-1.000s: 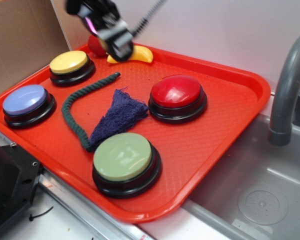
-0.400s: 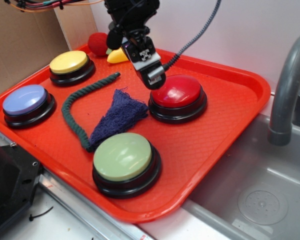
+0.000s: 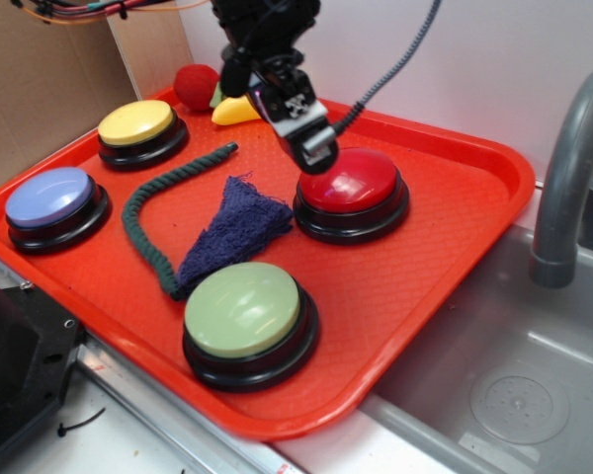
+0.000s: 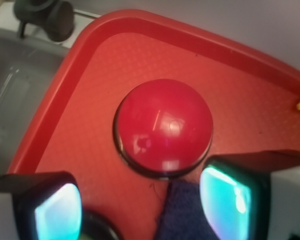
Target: Push the red button.
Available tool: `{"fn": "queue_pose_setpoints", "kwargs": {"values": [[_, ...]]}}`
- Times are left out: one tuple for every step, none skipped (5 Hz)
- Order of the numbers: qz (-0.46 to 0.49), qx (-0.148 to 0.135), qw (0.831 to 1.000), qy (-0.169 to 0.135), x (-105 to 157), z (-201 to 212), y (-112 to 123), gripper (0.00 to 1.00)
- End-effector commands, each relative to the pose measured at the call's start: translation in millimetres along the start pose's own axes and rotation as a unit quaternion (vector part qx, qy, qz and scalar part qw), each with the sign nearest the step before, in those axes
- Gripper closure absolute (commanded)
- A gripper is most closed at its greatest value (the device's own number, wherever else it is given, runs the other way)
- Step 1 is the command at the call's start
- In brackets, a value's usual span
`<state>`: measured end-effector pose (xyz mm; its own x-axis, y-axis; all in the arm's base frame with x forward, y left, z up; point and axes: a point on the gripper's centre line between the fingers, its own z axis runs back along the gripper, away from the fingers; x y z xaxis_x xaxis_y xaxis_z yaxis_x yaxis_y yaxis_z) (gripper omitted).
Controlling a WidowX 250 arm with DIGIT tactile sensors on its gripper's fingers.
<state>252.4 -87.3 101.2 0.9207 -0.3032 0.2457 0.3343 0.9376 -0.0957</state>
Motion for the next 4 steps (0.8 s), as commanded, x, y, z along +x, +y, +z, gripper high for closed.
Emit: {"fn": "queue_pose_setpoints", "kwargs": {"values": [[0.040, 0.008, 0.999, -0.033, 21, -15, 8, 0.00], [0.041, 0.015, 0.999, -0.011, 24, -30, 11, 0.00], [0.038, 0.022, 0.999, 0.020, 23, -41, 15, 0.00], [0.041, 0.022, 0.998, 0.030, 20, -46, 20, 0.00]]}}
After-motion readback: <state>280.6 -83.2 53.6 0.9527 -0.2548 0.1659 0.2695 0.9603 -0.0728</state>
